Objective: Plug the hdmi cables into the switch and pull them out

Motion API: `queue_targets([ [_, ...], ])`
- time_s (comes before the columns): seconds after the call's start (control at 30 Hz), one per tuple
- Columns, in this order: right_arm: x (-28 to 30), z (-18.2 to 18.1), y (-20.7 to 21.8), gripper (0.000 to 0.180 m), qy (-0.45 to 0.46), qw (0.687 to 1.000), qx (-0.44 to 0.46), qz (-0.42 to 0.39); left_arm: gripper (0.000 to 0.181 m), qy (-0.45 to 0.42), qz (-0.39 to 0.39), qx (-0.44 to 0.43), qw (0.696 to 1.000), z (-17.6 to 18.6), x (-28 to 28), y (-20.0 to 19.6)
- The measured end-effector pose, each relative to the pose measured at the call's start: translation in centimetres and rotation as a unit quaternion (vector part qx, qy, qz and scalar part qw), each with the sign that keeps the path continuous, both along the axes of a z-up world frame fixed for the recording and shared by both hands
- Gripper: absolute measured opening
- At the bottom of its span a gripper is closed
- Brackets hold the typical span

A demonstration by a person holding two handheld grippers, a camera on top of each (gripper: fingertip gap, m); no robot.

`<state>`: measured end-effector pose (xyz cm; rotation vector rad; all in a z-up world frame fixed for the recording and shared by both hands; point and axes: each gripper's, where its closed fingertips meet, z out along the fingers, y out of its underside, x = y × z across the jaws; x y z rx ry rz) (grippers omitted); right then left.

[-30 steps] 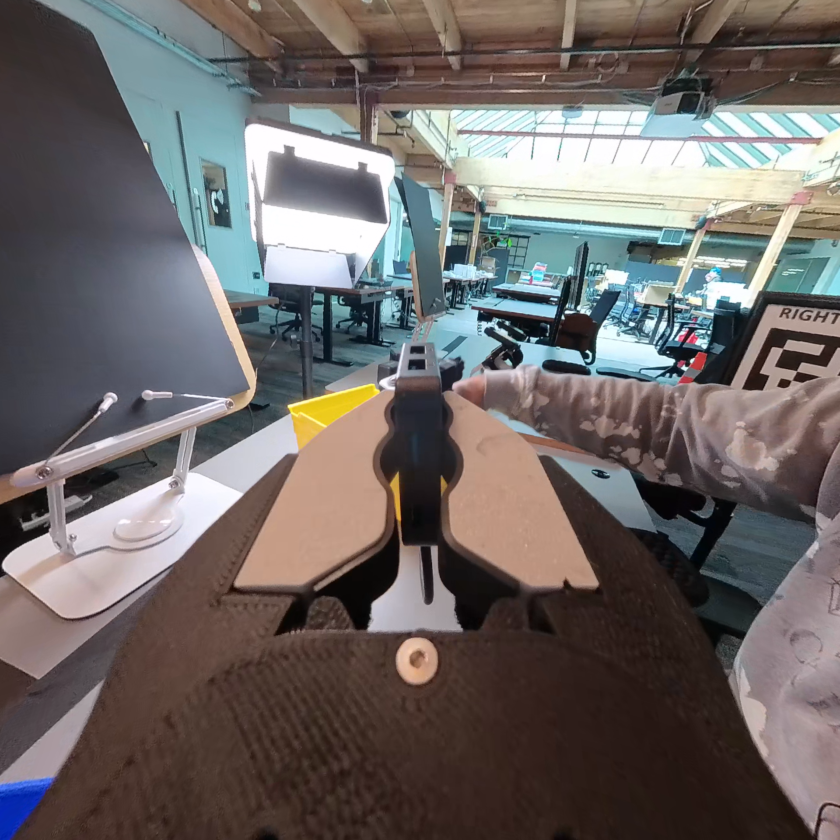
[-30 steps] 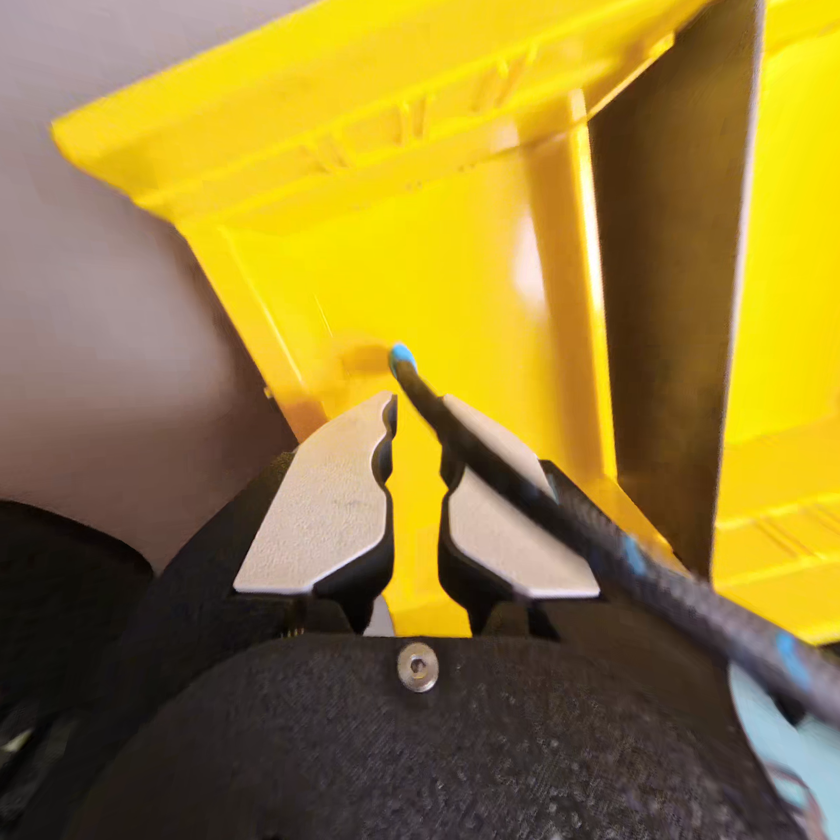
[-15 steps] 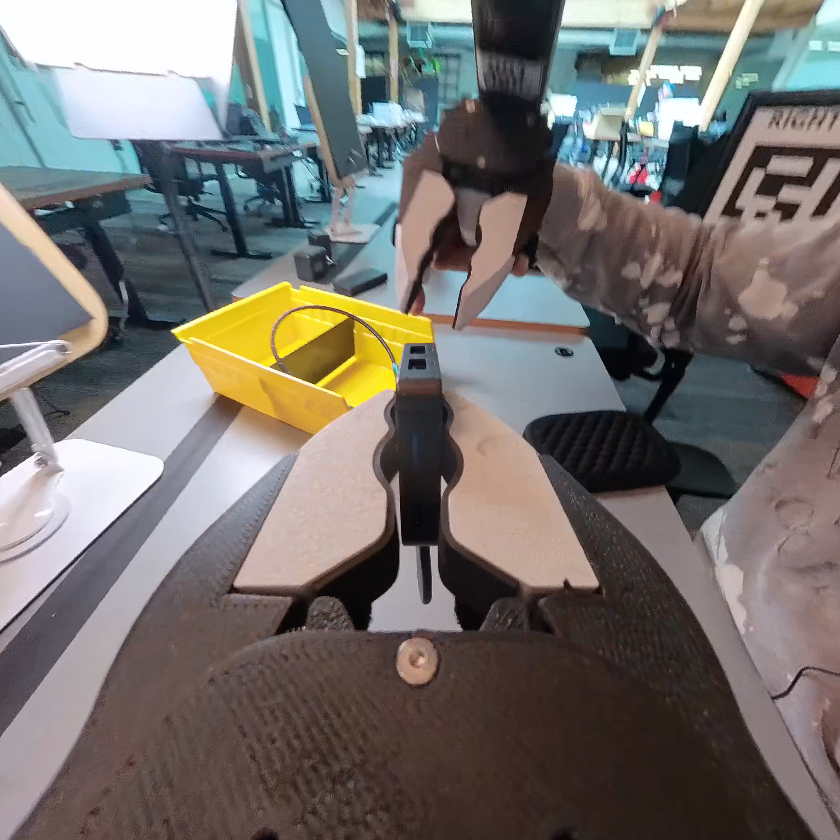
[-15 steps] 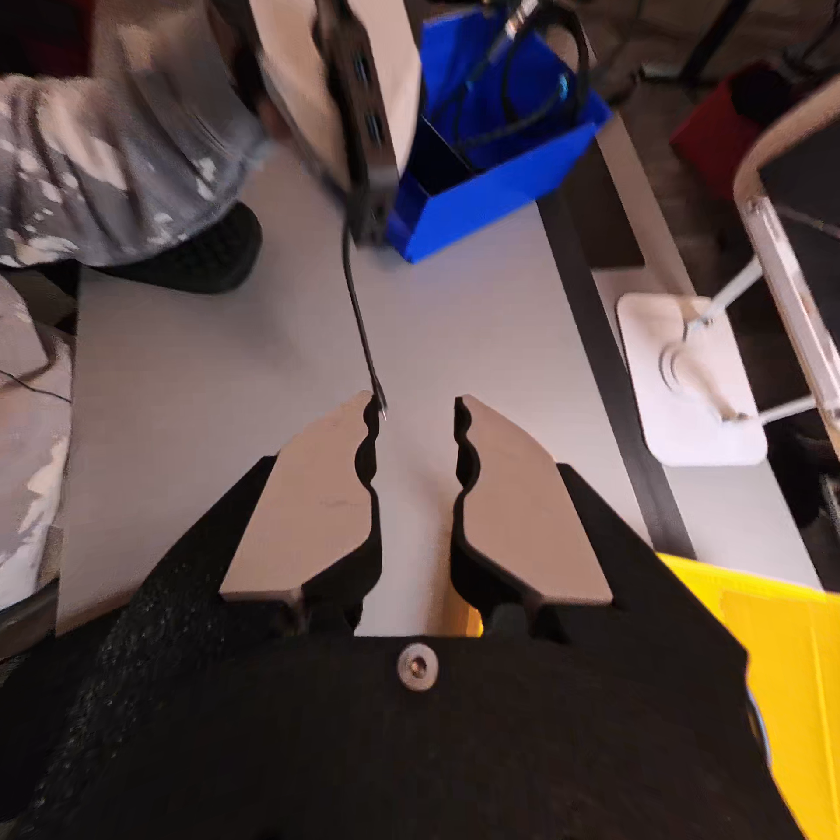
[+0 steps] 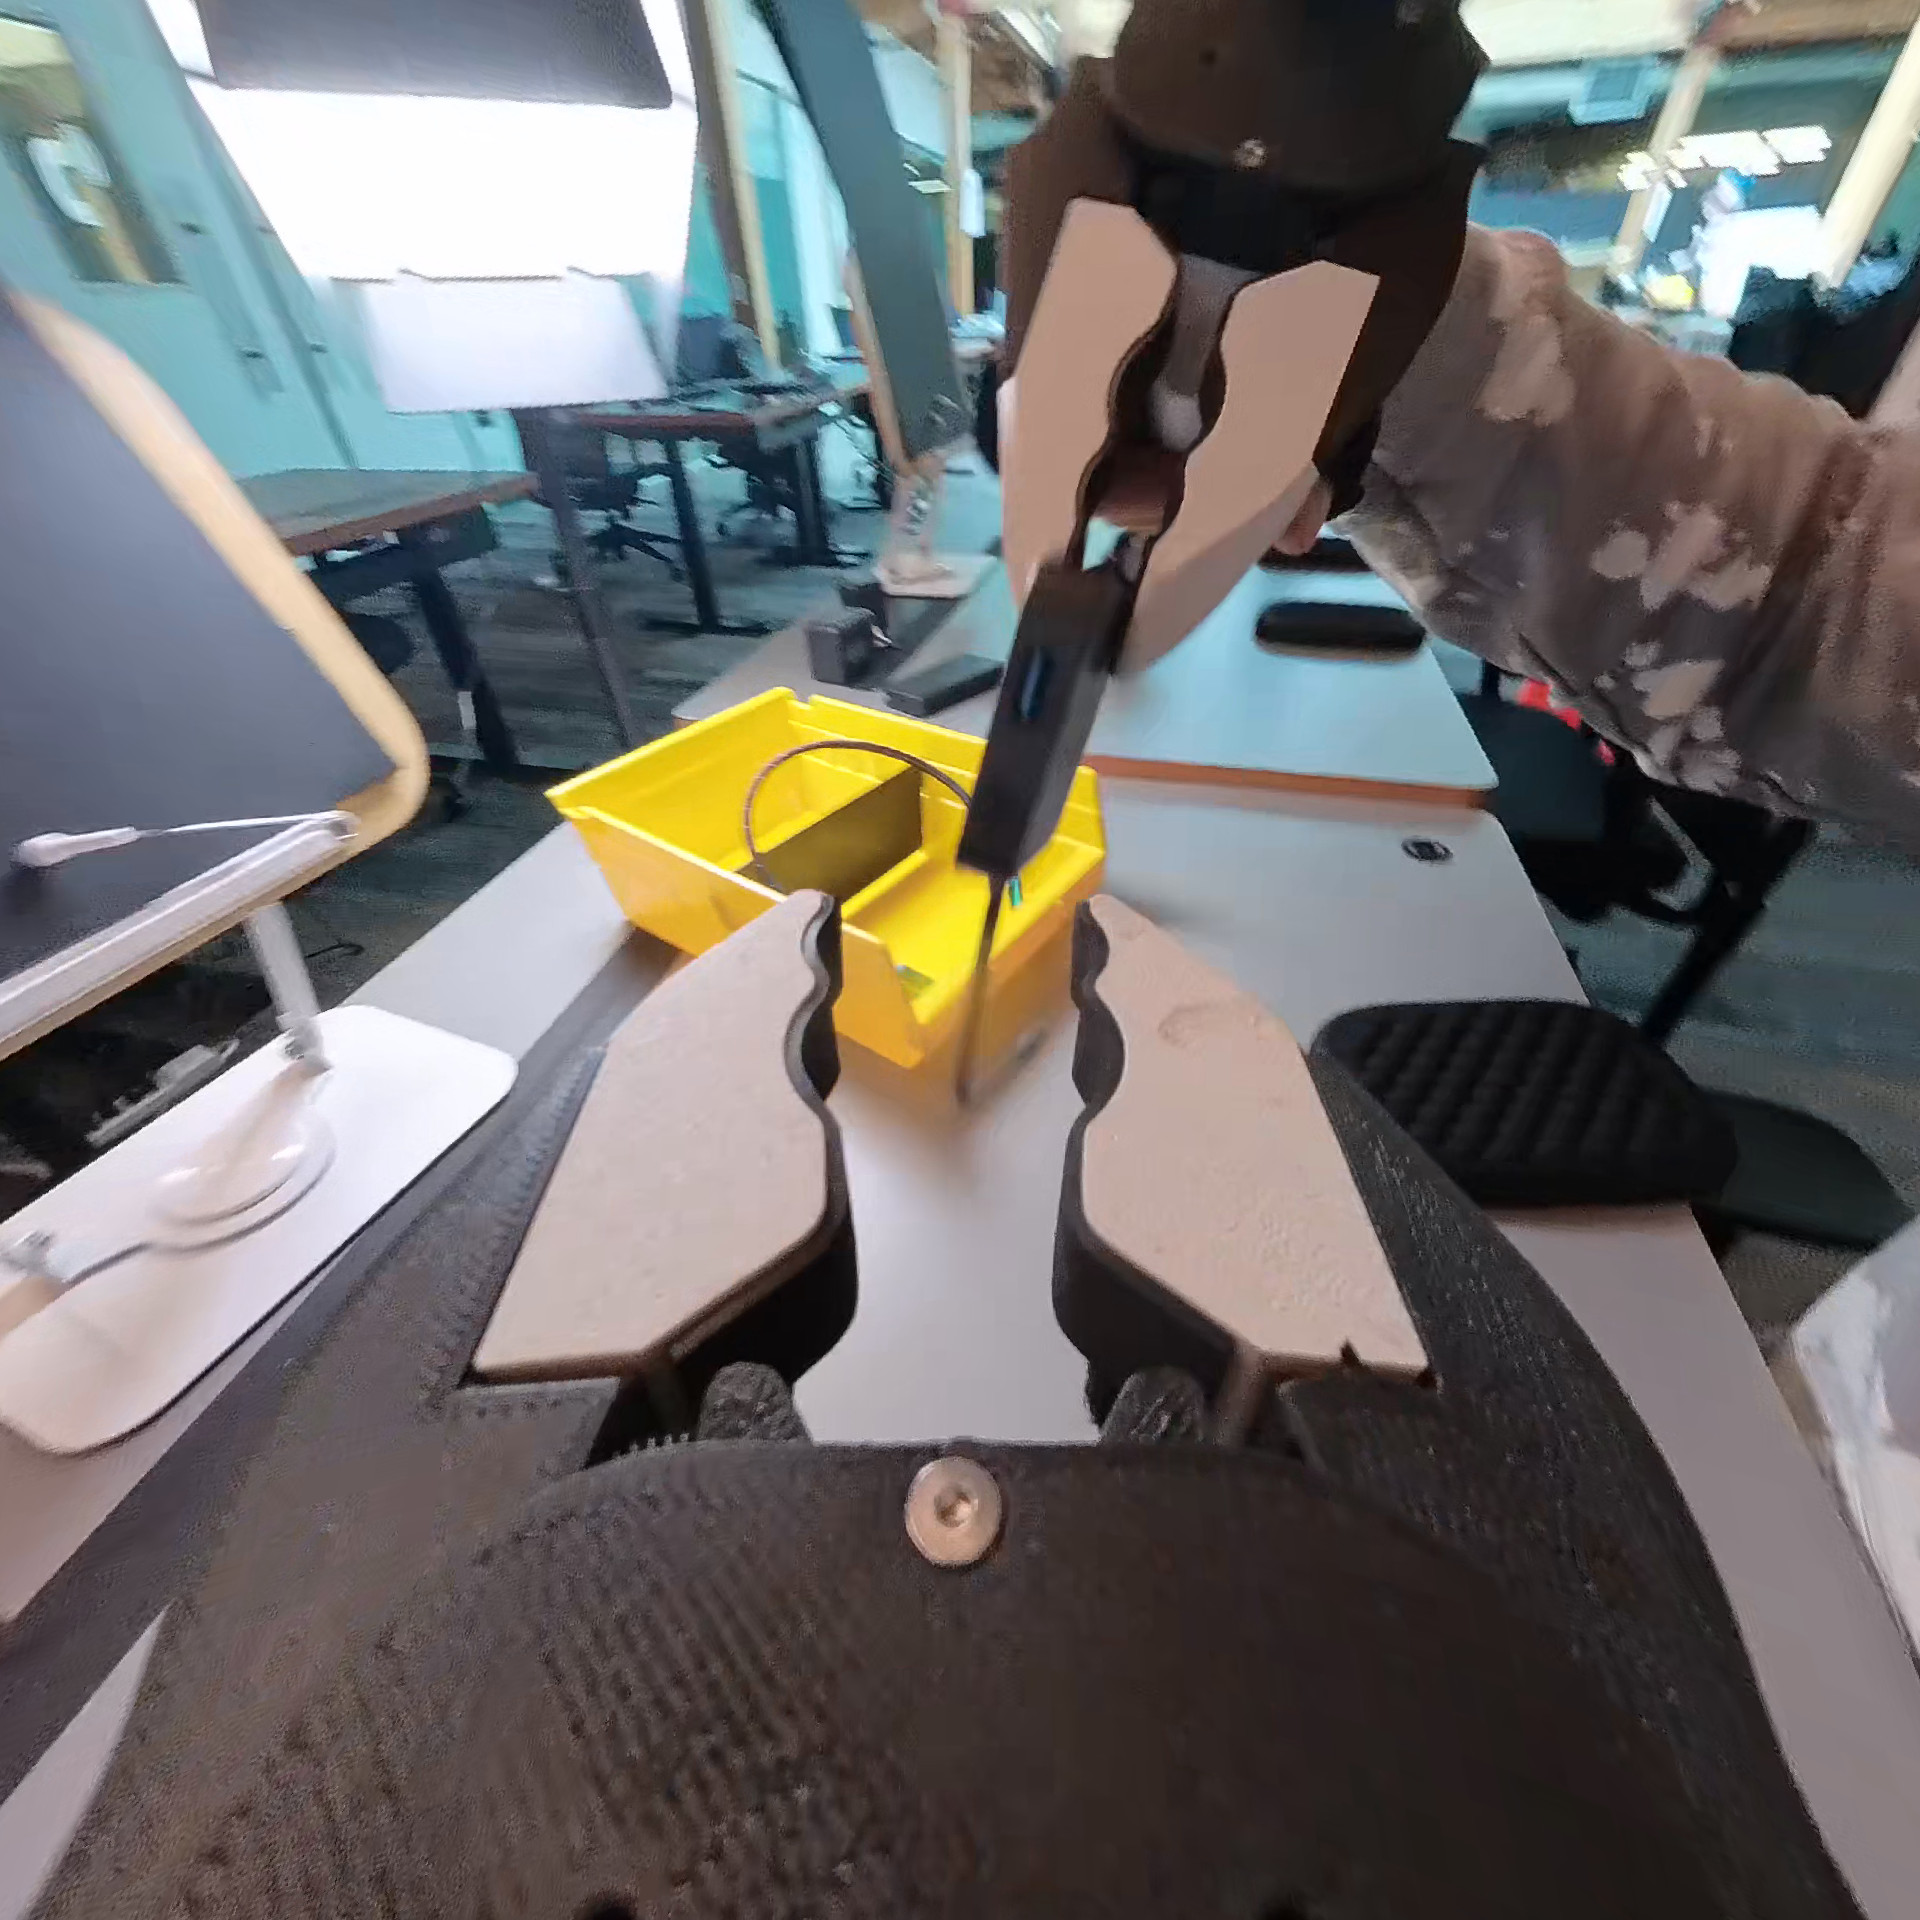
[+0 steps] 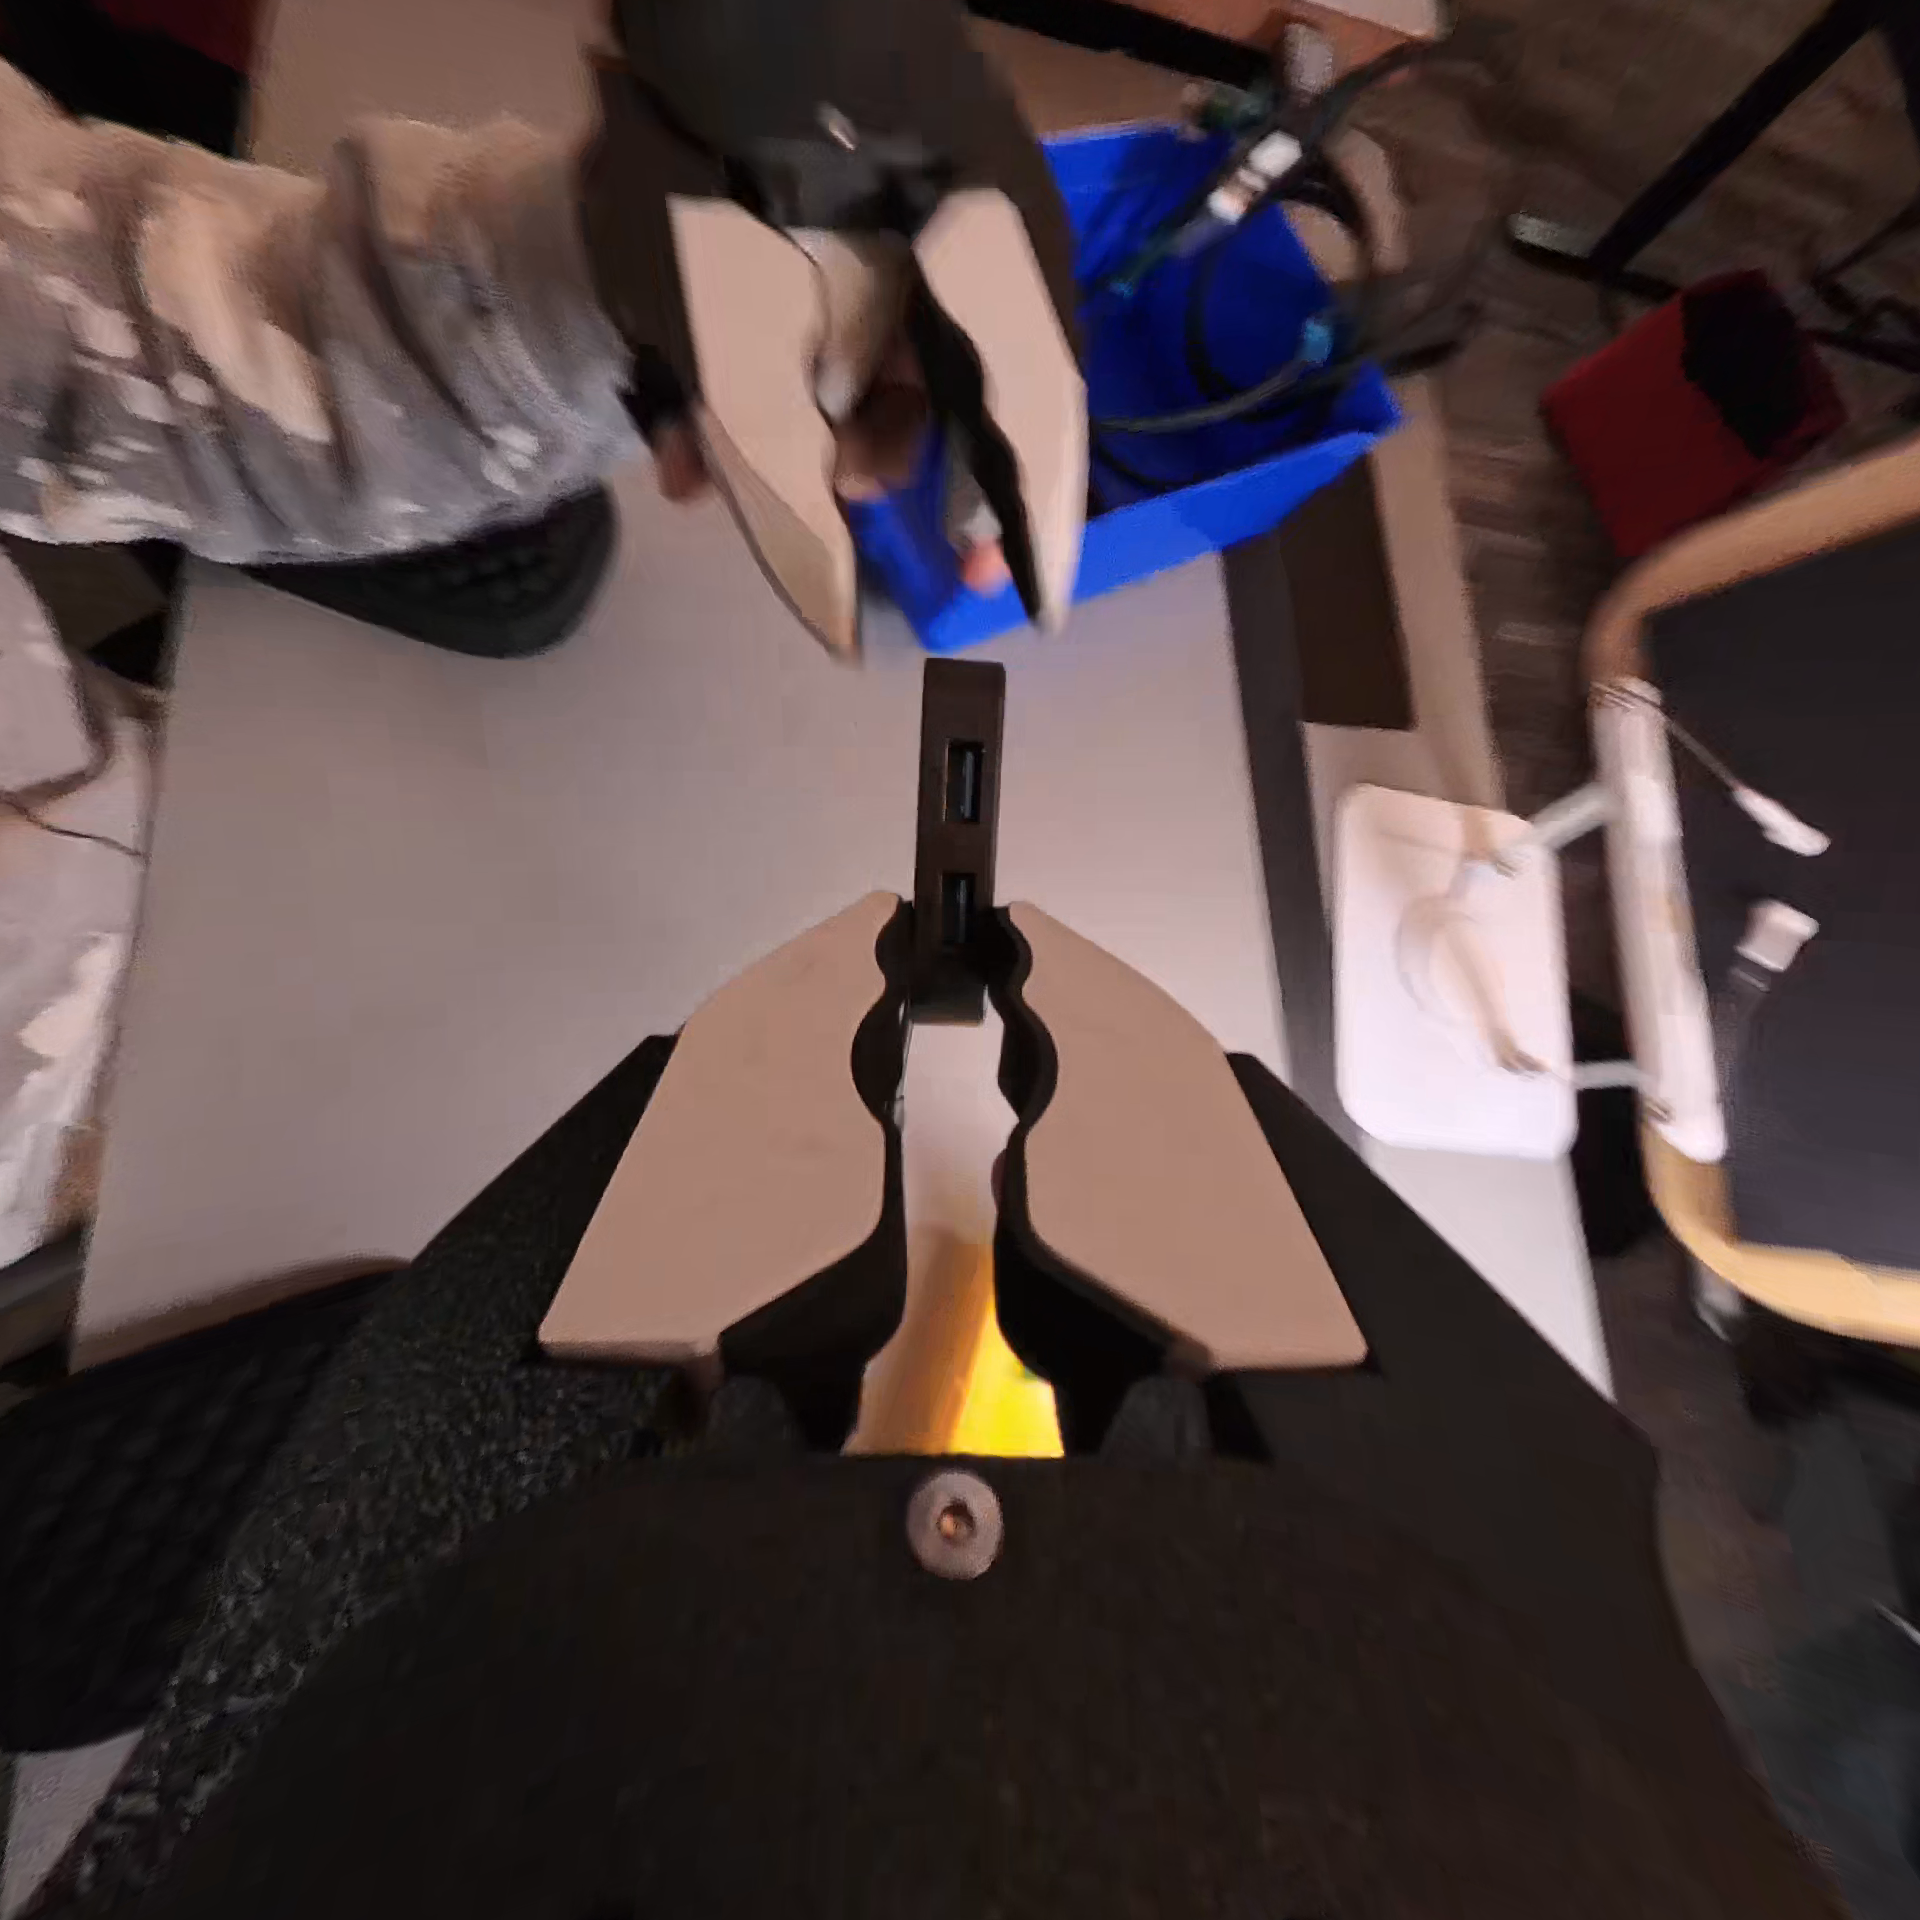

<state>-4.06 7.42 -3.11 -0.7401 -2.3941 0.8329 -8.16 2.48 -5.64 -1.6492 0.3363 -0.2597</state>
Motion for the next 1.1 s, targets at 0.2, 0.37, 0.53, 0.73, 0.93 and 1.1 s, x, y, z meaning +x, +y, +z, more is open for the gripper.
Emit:
queue_targets([
  [0.2,-2.9,3.0,15.1,0.014,0.056,0.957,0.194,-0.210,0.040,-0.040,0.054,0.026,0.997,1.5,-4.1,-1.9],
  [0.37,-4.2,-2.0,25.9,0.014,0.020,0.905,0.290,-0.310,0.040,-0.036,0.063,0.016,0.997,1.2,-4.3,-1.8],
  [0.53,-5.6,-10.2,30.2,0.014,-0.020,0.910,0.257,-0.326,0.038,-0.033,0.072,0.002,0.997,0.7,-4.6,-1.7],
  [0.73,-5.7,-15.7,31.9,0.014,-0.076,0.908,0.221,-0.348,0.038,-0.043,0.086,0.000,0.995,0.5,-6.0,-2.1],
  [0.93,-6.0,-13.2,32.2,0.020,-0.028,0.903,0.162,-0.396,0.037,-0.051,0.094,-0.006,0.994,0.2,-6.8,-2.1],
  [1.1,-5.8,-7.5,29.8,0.020,0.085,0.904,0.063,-0.413,0.037,-0.051,0.100,-0.012,0.994,-0.1,-7.1,-2.2],
])
